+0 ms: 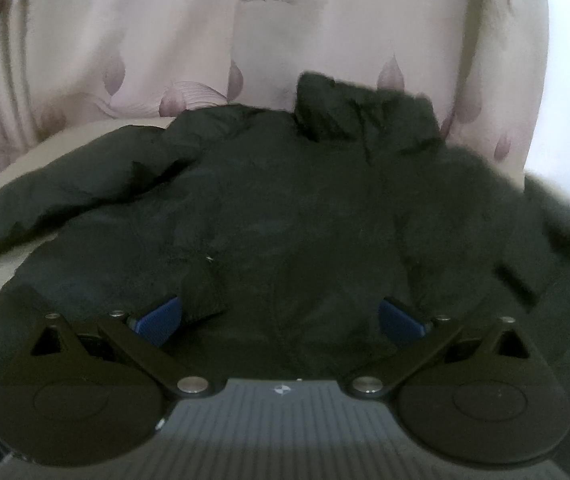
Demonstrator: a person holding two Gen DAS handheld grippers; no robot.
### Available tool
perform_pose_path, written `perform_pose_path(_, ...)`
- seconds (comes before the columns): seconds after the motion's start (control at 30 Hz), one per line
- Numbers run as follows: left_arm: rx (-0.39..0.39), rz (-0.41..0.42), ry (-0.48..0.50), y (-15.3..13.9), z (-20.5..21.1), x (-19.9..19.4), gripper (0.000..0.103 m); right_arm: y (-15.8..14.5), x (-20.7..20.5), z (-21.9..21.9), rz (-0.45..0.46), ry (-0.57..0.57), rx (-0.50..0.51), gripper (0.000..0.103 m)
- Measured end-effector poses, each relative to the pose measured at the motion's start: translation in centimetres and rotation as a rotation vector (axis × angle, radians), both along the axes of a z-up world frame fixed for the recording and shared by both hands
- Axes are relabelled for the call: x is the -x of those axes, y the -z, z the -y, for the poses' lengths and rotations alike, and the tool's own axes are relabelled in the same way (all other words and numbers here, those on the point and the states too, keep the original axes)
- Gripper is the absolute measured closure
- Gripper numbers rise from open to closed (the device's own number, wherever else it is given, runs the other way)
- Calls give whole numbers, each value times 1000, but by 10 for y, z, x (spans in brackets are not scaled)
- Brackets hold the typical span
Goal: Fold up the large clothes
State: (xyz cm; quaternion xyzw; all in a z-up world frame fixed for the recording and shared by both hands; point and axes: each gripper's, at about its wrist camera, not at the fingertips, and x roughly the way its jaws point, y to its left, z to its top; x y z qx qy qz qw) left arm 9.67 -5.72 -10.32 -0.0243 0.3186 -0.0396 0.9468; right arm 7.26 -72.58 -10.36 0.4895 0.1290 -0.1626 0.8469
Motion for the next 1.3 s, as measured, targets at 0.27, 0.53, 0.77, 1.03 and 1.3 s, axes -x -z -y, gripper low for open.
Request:
perform_pose_path(0.27, 56, 75, -80, -41, -51, 40, 0, -144, -79, -135, 277, -303, 168, 97)
perform_pose_path(0.53, 102, 46, -149, -48, -108, 69, 0, -159, -160, -331, 318, -650, 231, 97)
perform_pose_path(0.77, 114, 31, -237, -41, -162, 80, 0, -93, -178, -463, 138, -830, 330, 96)
perform_pose_path(1.03, 246, 0, -350, -34, -222, 80, 0, -37, -180, -544, -62, -994, 641, 88)
perform_pose_path(1.3, 316, -27, -463, -18, -283, 65, 0, -69, -131, -524, 120, -1021, 594, 24)
